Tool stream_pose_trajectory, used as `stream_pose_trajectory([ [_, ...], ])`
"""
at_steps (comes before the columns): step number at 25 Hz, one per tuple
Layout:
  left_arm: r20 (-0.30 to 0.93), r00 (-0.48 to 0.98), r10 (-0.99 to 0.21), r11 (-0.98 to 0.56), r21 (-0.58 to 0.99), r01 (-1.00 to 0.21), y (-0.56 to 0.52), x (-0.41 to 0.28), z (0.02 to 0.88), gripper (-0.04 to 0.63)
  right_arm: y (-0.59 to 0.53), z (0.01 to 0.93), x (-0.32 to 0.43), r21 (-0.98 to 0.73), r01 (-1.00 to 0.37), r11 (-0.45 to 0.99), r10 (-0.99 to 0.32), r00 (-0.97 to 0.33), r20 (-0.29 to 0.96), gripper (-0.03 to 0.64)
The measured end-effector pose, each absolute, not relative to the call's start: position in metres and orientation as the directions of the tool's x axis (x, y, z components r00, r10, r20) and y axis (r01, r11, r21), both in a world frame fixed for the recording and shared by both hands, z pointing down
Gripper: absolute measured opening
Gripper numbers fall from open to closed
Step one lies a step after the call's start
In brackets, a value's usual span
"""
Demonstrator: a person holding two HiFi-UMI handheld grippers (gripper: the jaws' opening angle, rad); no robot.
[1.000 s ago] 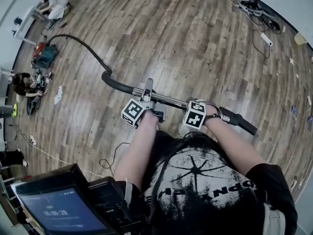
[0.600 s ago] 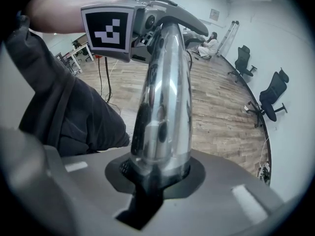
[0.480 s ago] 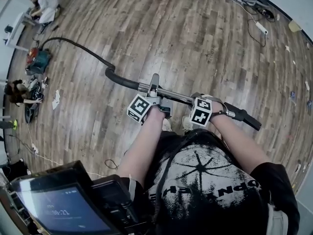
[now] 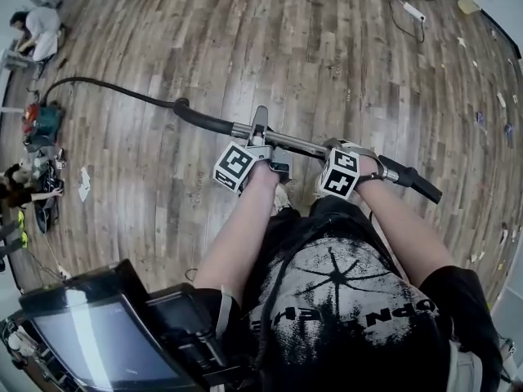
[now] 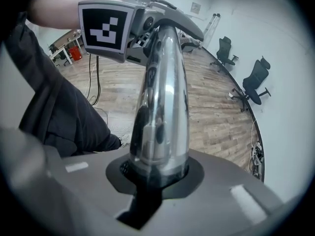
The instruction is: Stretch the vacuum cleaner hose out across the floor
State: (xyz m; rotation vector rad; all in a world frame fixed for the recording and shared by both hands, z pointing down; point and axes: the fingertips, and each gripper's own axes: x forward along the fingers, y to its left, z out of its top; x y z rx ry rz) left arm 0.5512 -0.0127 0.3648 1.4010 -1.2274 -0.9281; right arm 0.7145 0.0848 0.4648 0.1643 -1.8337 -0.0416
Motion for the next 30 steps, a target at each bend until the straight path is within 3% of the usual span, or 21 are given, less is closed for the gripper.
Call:
stream_pose_trajectory([
  [8, 0.129, 0.226, -0.965, 0.069, 0.964, -0.258, -0.018, 0.562, 0.369, 0.043, 0.092, 0.471, 0.715, 0.050, -0.136, 0.989, -0.090, -0.307, 0.947, 0.066],
  [17, 0.189, 0.191, -0.963, 0.133, 0.953, -0.271, -0.042, 0.612, 0.377, 0.044, 0.065, 0.473, 0.767, 0.027, -0.119, 0.993, -0.065, -0.329, 0.942, 0.066],
  [21, 0.228, 0.139, -0.964, 0.188, 0.950, -0.250, -0.051, 0.636, 0.384, 0.109, 0.049, 0.480, 0.795, 0.052, -0.096, 0.994, -0.081, -0.332, 0.940, 0.064],
  [30, 0.230, 0.124, -0.965, 0.201, 0.956, -0.212, -0.063, 0.643, 0.418, 0.126, 0.020, 0.505, 0.809, 0.100, -0.027, 0.995, -0.104, -0.282, 0.954, 0.064],
])
